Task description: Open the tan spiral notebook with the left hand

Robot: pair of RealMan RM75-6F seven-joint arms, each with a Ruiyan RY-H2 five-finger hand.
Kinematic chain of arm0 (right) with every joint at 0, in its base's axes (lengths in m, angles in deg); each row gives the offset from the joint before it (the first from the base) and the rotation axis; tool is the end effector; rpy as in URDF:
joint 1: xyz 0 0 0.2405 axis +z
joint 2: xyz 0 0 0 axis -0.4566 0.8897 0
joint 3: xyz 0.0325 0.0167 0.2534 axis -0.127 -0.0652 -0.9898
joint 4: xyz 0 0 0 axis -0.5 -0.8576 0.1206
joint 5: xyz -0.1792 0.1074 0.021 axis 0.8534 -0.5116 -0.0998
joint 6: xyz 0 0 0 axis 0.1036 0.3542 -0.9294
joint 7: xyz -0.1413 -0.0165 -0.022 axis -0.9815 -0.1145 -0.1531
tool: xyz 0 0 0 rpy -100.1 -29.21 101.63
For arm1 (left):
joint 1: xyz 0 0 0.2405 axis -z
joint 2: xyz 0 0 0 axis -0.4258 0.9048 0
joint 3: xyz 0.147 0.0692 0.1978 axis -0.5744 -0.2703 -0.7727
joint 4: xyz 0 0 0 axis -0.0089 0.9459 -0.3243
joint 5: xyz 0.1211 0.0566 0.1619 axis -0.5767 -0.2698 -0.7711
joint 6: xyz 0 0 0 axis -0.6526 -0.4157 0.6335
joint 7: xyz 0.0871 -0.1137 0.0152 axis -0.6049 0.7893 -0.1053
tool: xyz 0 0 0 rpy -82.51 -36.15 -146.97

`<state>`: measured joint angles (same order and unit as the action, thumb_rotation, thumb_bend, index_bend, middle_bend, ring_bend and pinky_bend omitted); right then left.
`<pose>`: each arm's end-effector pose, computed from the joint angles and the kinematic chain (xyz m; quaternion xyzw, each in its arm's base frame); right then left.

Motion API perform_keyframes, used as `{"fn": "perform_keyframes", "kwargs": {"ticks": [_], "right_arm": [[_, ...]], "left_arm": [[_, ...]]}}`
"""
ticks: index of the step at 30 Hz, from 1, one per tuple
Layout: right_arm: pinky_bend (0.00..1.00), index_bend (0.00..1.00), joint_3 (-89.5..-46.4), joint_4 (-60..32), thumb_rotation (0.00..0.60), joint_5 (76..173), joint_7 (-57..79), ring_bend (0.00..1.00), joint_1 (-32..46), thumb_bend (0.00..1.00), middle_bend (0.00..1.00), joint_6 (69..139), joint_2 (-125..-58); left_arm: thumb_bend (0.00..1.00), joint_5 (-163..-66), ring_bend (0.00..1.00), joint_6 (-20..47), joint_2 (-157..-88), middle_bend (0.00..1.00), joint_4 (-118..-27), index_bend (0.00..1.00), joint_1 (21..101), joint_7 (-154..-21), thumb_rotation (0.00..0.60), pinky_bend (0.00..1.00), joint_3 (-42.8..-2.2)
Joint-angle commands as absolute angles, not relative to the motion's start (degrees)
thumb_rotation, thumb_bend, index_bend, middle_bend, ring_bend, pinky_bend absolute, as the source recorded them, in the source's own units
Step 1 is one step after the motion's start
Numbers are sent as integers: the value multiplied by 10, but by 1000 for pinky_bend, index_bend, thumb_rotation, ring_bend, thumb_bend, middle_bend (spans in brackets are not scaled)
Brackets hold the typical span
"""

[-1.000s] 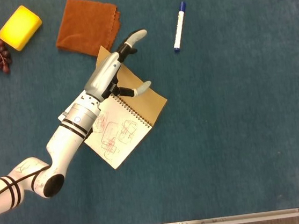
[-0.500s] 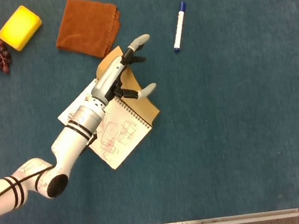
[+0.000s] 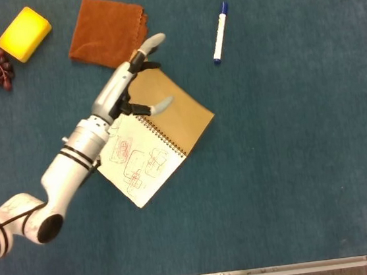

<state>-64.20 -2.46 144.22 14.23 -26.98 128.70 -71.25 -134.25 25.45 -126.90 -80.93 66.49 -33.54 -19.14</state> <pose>-0.3461 -0.1668 0.1987 0.5375 -0.3702 0.3797 0.6556 -0.1395 0.3464 -0.0085 -0.4987 -0.6749 -0.5344 0.1007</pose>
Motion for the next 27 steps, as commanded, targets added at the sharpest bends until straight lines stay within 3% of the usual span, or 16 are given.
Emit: {"fn": "perform_keyframes", "kwargs": {"ticks": [1,7,18,27], "right_arm": [[462,607,-642,-26,600,1443,143,428,-269,226,475,1285,-713],[462,606,-642,-28,600,1443,143,428,-266,226,475,1281,-715],[462,607,-641,-30,600,1442,141,428,-261,226,474,1270,-717],[462,607,-639,-27,600,1444,136,428,-258,226,475,1267,-719]], "left_arm": [[269,-1358,0,239,-1250,0,-813,0,653,-346,600,167,-205],[269,-1386,0,217,-1208,0,-818,0,632,-372,600,167,-236],[269,-1455,0,202,-1159,0,-813,0,598,-484,600,168,-330],[269,-1478,0,238,-1179,30,-793,22,621,-578,600,122,-349]]}}
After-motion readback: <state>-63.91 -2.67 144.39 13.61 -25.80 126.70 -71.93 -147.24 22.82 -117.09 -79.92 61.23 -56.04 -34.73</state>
